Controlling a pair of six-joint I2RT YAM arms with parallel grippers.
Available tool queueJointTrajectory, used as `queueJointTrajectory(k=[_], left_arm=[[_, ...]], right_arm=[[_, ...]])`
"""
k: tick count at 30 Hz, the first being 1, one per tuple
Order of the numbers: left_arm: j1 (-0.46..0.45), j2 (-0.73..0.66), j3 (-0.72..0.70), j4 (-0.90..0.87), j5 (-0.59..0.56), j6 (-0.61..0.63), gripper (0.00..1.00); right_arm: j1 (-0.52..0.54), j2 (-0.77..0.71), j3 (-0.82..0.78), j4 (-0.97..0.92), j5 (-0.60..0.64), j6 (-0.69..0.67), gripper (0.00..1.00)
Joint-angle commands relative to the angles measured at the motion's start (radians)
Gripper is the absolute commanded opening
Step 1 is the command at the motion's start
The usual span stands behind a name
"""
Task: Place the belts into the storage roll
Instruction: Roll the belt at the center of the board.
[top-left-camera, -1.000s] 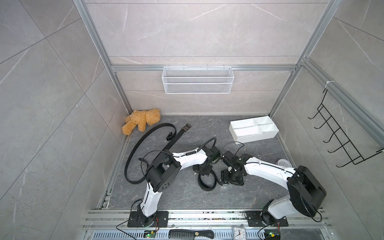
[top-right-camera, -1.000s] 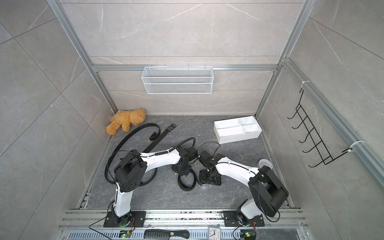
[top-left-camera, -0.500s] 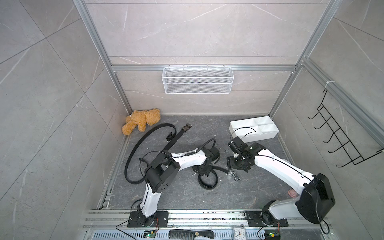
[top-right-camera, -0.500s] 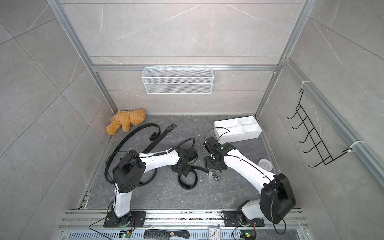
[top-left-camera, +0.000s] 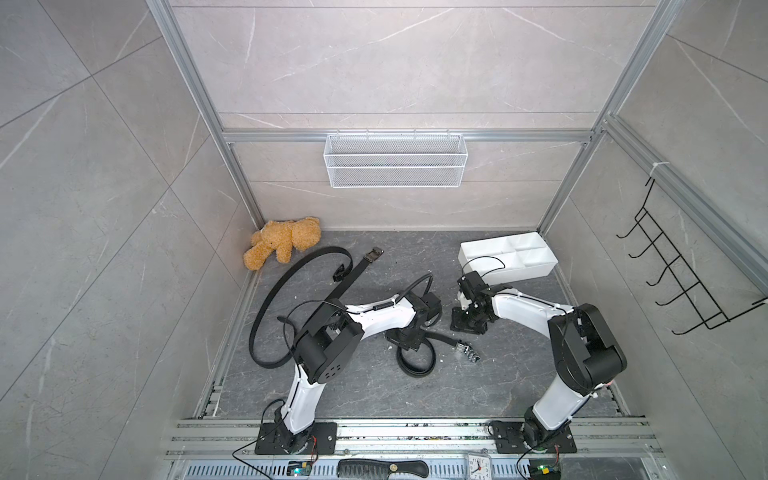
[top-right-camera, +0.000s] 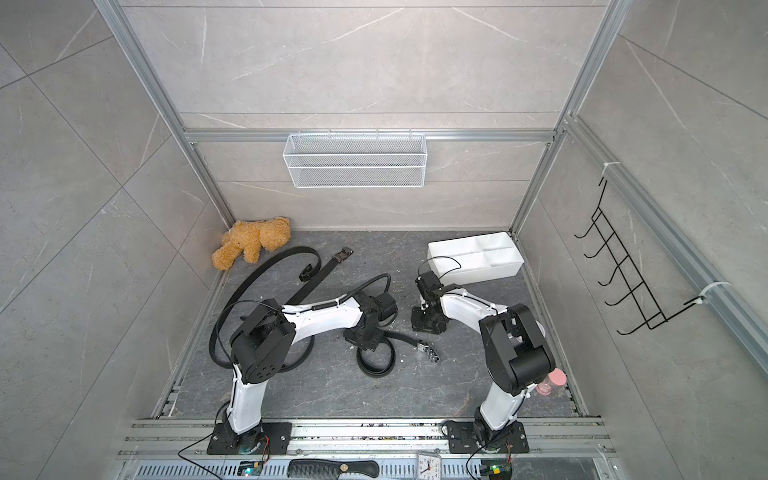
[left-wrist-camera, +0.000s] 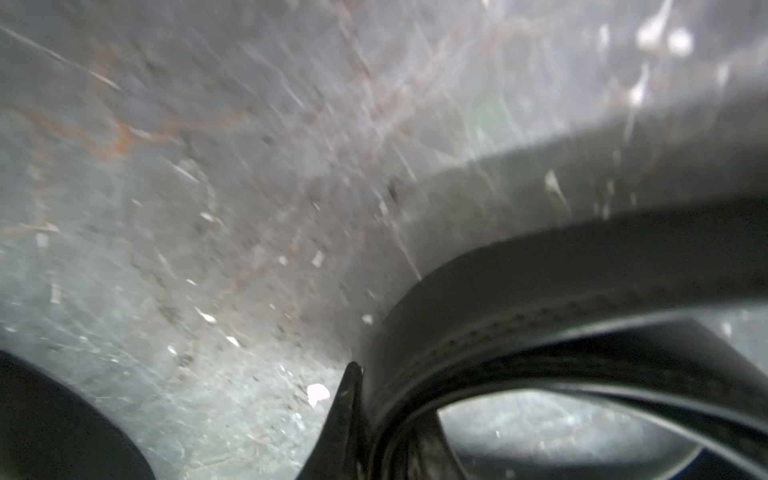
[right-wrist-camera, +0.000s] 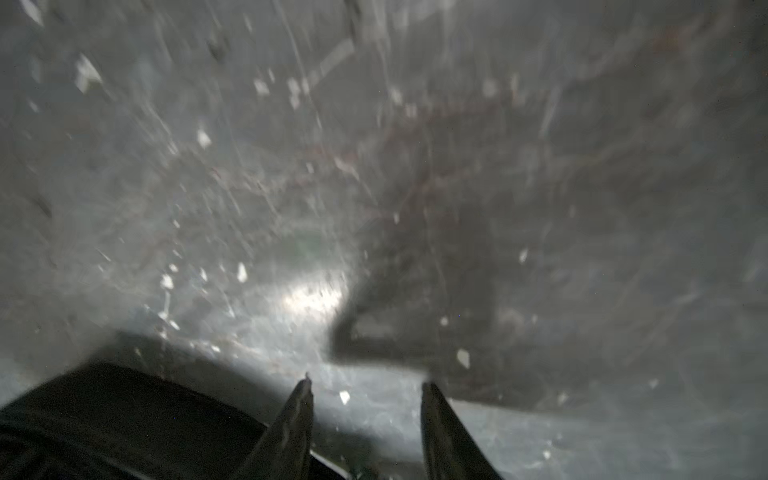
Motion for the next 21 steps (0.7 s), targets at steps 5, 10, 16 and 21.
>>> queueJointTrajectory(k=[5, 10, 16, 21], left_arm=[[0.073, 0.118, -0.041, 0.174, -0.215, -0.077, 0.00], [0.061, 0.122, -0.037, 0.175, -0.208, -0.094, 0.00], [0.051, 0.114, -0.044, 0.178, -0.189, -0.119, 0.00], [0.045, 0.110, -0.066, 0.193, -0.169, -0.123, 0.00]], right_arm=[[0.084, -0.235, -0.254, 0.042, -0.125, 0.200, 0.43], [0.200, -0.295, -0.303, 0.100, -0.122, 0.334, 0.44], [0.283, -0.367, -0.377, 0.178, -0.123, 0.592, 0.48], [0.310, -0.500, -0.441, 0.249, -0.060, 0.726, 0.50]])
